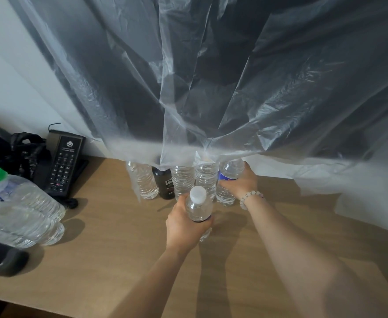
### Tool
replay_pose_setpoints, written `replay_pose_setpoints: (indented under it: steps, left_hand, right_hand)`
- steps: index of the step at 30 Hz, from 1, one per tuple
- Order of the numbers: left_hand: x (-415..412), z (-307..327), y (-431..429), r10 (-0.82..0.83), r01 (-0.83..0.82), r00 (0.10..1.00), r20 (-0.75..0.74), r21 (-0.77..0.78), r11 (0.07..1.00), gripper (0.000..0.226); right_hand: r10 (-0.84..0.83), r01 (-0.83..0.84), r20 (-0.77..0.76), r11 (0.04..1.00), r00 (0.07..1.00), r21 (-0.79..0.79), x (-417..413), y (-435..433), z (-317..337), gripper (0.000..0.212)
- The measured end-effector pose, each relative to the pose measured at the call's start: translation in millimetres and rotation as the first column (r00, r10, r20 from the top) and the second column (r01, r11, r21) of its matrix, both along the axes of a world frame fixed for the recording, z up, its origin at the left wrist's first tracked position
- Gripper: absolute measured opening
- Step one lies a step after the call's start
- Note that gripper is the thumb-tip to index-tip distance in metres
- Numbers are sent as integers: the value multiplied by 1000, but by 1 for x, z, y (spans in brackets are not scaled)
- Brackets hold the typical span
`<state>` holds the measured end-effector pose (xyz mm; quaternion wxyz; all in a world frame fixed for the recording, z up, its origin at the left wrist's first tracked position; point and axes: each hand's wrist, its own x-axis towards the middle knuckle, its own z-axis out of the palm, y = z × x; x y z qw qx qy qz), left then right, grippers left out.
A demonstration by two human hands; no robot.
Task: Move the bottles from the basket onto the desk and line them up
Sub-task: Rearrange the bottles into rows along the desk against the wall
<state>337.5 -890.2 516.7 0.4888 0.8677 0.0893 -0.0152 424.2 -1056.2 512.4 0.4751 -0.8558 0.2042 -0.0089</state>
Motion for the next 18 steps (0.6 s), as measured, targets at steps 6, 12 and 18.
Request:
replay_pose_setpoints:
  steps: [6,12,18]
  left_hand:
    - [1,-1,1,-7,7,1000,1,10,1000,60]
    - [1,-2,0,-4,4,1000,4,5,1000,60]
    - [-1,1,-1,-14,14,1000,10,12,1000,65]
  right_hand:
    - [10,-8,-54,999,998,38,0,-3,1,84]
    - [54,-44,-171,997,984,61,-19,-9,-12,112]
    - [303,-360,-202,855,931,-374,-110,10,-37,77]
